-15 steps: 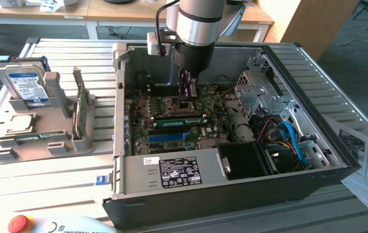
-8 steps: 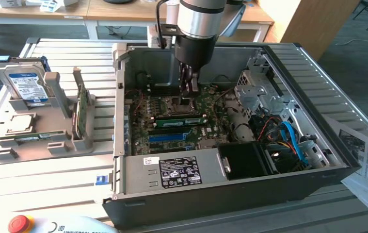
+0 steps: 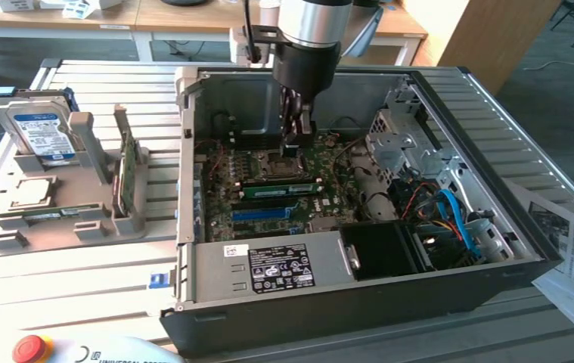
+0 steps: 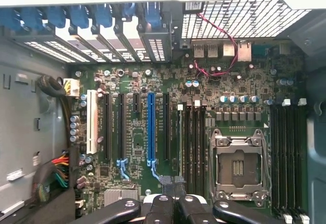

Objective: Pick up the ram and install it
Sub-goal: 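Press down the ram until it locks into place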

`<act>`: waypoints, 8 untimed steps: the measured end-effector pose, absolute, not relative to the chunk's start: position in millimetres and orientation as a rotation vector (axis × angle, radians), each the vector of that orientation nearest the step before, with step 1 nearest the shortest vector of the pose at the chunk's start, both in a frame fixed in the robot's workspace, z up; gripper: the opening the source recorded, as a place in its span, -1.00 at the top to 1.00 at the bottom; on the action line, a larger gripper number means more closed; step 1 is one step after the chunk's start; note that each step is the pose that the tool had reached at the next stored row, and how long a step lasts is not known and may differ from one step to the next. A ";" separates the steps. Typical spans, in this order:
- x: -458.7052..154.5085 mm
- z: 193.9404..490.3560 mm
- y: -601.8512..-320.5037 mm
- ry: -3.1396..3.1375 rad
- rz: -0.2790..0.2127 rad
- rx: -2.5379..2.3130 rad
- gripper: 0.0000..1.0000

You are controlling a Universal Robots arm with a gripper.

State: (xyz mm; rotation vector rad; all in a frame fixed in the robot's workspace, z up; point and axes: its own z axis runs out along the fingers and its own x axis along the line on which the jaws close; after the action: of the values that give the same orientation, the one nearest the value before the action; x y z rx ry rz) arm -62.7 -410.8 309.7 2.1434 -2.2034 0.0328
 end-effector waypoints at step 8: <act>-62.7 313.1 -410.8 -2.203 0.033 2.143 0.80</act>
State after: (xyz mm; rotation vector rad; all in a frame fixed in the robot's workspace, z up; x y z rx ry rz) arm -62.7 -410.8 313.1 2.1431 -2.2031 0.0335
